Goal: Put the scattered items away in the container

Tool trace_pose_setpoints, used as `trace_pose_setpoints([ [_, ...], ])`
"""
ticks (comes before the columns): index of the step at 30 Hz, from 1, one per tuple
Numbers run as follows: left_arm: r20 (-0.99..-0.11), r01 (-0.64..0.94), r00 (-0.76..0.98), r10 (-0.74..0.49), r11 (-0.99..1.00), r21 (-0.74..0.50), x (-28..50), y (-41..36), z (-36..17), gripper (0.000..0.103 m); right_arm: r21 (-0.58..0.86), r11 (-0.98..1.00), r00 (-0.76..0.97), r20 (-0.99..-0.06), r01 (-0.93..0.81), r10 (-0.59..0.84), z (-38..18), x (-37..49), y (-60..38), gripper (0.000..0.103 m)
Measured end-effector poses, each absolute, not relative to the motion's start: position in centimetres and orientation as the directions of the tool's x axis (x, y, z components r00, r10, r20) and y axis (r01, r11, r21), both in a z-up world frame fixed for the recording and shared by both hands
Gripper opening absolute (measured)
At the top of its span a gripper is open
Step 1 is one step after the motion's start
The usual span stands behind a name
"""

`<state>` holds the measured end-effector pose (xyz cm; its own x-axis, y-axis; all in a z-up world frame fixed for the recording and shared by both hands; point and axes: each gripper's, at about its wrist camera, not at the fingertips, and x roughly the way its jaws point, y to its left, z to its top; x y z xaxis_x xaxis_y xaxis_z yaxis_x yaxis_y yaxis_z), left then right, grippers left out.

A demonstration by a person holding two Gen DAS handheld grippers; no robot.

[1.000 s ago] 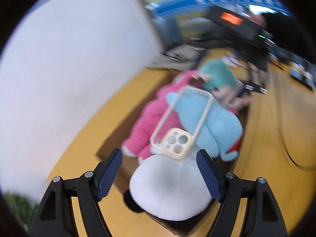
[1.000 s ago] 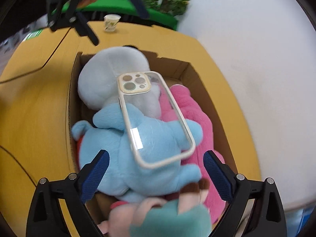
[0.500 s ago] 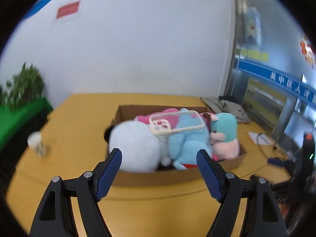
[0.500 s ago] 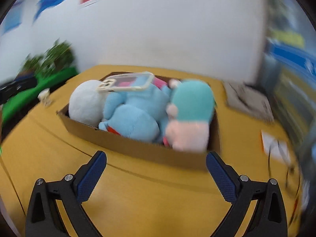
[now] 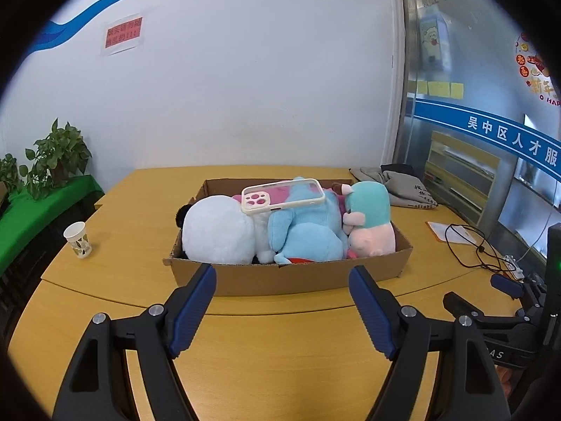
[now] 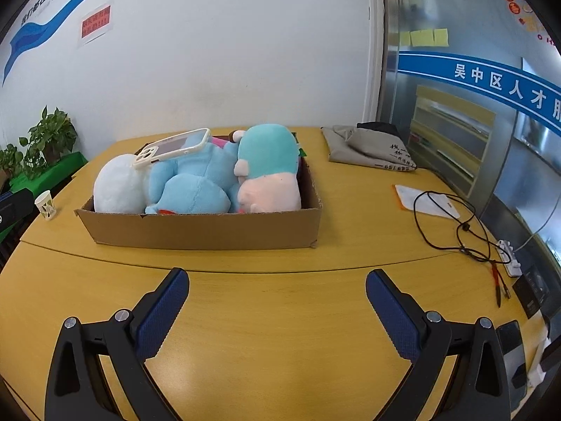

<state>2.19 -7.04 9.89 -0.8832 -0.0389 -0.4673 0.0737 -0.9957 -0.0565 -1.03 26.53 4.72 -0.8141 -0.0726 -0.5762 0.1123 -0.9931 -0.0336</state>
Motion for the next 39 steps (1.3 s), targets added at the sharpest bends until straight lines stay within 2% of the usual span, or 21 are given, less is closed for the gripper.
trace_pose_setpoints([
  [9,-0.497,0.091,-0.865,-0.065,-0.995,-0.030,2.7,-6.4,8.8,0.078,-0.044,-0.991,-0.815,-0.574,0.126,-0.078,4.8,0.1,26.5,0.102],
  [21,-0.542,0.093,-0.839,-0.047,-0.994,-0.057,2.3,-6.9,7.0,0.078,-0.055,-0.988,-0.811,-0.578,0.147,-0.089,4.3,0.2,25.4,0.102],
  [39,-0.539,0.078,-0.842,-0.030,-0.995,-0.066,2.5,-7.1,6.5,0.078,-0.060,-0.983,-0.792,-0.601,0.176,-0.105,3.2,-0.2,24.3,0.102],
])
